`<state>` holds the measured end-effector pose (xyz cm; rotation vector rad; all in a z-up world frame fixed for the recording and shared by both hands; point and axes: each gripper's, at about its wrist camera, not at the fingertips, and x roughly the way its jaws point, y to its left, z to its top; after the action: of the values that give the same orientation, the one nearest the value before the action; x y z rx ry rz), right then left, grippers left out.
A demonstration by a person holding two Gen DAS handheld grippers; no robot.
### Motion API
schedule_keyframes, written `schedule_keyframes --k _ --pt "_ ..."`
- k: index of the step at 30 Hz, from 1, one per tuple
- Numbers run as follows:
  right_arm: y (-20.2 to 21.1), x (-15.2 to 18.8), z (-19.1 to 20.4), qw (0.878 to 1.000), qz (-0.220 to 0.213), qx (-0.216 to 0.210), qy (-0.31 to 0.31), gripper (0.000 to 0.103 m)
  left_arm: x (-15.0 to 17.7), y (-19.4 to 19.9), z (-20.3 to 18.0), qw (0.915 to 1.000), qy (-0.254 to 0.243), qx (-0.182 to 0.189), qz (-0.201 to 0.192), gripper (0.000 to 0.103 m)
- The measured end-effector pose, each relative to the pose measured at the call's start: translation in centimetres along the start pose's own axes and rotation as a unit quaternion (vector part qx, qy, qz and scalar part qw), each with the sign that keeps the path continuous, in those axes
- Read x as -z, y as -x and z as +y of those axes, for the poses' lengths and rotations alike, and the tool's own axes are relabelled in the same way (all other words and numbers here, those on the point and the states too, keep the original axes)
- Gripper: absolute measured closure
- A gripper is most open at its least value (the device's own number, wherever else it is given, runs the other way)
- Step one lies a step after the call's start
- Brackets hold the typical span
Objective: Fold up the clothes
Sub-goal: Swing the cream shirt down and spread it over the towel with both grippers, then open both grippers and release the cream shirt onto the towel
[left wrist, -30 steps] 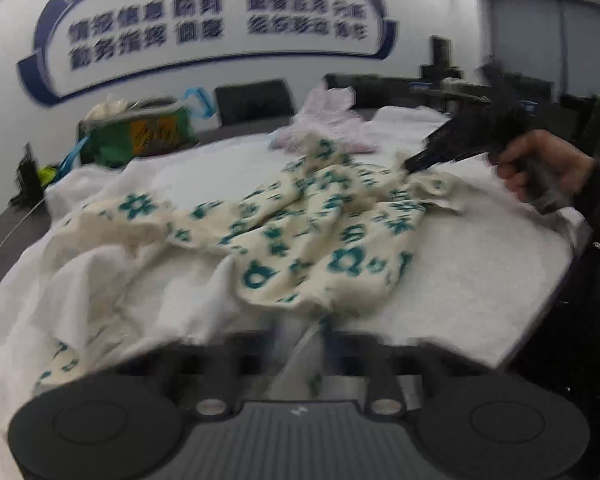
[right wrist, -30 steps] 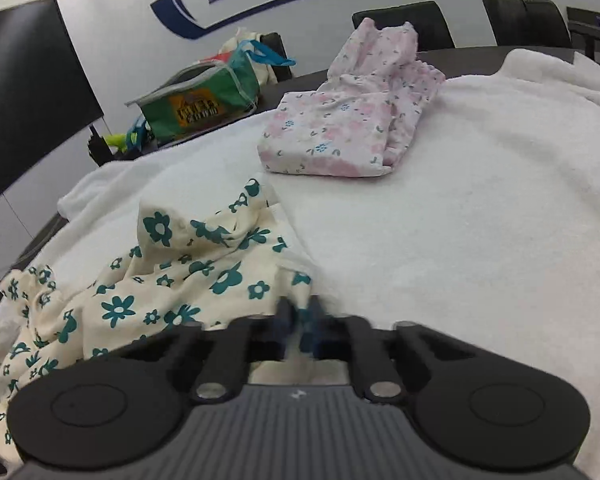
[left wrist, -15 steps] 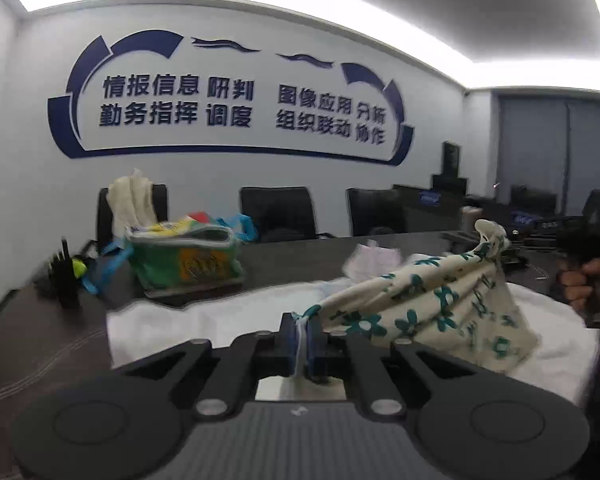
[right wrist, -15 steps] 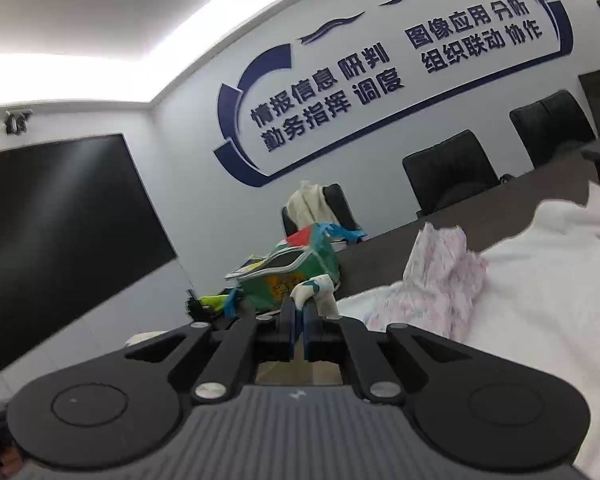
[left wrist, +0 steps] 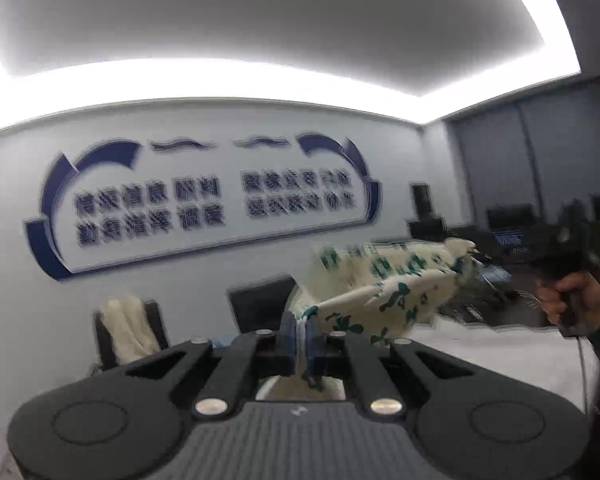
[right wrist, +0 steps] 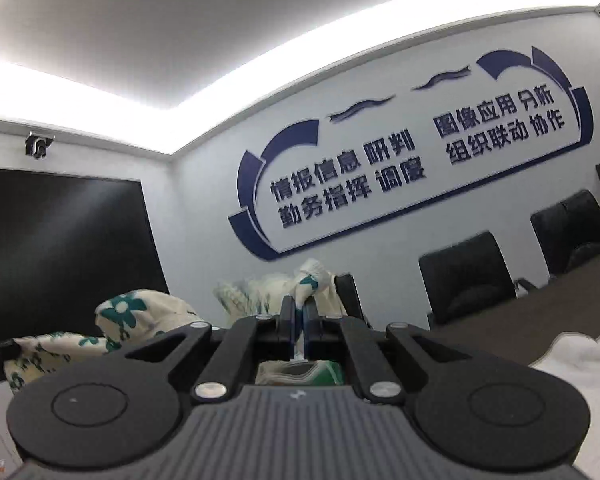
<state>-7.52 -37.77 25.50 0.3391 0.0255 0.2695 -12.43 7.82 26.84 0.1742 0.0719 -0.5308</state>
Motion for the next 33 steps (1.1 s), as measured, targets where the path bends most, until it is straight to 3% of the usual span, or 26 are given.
schedule_keyframes --k 3,4,5,7,9,10,11,12,13,15,17,20,26,31,33 --pt "3.2 6.5 -3.4 0.996 0.072 0.061 -0.001 0.1 9.9 -1.7 -4.3 0.9907 0.084 0.047 0.096 0.089" --pt "4.1 9.0 -5.0 0.99 0.107 0.095 -0.008 0.098 13.2 -2.1 -5.7 0.9851 0.107 0.054 0.123 0.08" --pt "4.9 11.6 -6.6 0.981 0.142 0.128 -0.016 0.095 16.3 -2.3 -7.0 0.9811 0.121 0.055 0.14 0.079" --pt "6.8 16.1 -9.5 0.96 0.199 0.194 -0.028 0.09 20.7 -1.7 -8.3 0.9726 0.168 0.06 0.149 0.077" --pt "8.8 18.4 -10.5 0.944 0.212 0.254 -0.014 0.088 23.0 -0.5 -7.9 0.9625 0.228 0.056 0.136 0.07" --pt "9.6 18.5 -10.4 0.941 0.205 0.268 -0.005 0.083 23.4 0.1 -7.6 0.9619 0.237 0.046 0.129 0.06" --pt "10.4 18.5 -10.1 0.94 0.196 0.28 0.003 0.071 23.6 0.3 -7.3 0.9627 0.237 0.032 0.126 0.042" --pt "11.0 17.9 -9.6 0.943 0.18 0.279 0.011 0.065 23.6 0.2 -7.2 0.9651 0.227 0.012 0.129 0.034" --pt "11.0 17.2 -8.8 0.949 0.169 0.266 0.021 0.057 23.5 0.0 -7.1 0.967 0.217 -0.008 0.133 0.028" --pt "10.9 15.7 -6.9 0.959 0.149 0.238 0.044 0.053 23.4 -0.4 -6.6 0.9679 0.201 -0.045 0.144 0.029" --pt "9.1 15.1 -5.0 0.968 0.148 0.193 0.067 0.043 23.4 -1.3 -5.8 0.9606 0.209 -0.075 0.167 0.029" --pt "5.0 15.8 -2.5 0.972 0.176 0.127 0.092 0.038 24.3 -2.1 -4.0 0.9476 0.243 -0.101 0.181 0.029" --pt "-3.4 19.0 1.4 0.96 0.254 0.032 0.111 0.038 25.3 -2.8 -0.7 0.9273 0.294 -0.146 0.179 0.029" --pt "-8.7 21.4 8.1 0.939 0.292 -0.09 0.158 0.038 25.7 -4.4 1.1 0.9104 0.326 -0.16 0.198 0.034" --pt "-10.6 22.2 10.7 0.93 0.302 -0.114 0.179 0.038 26.0 -4.9 1.6 0.8997 0.322 -0.205 0.211 0.038"
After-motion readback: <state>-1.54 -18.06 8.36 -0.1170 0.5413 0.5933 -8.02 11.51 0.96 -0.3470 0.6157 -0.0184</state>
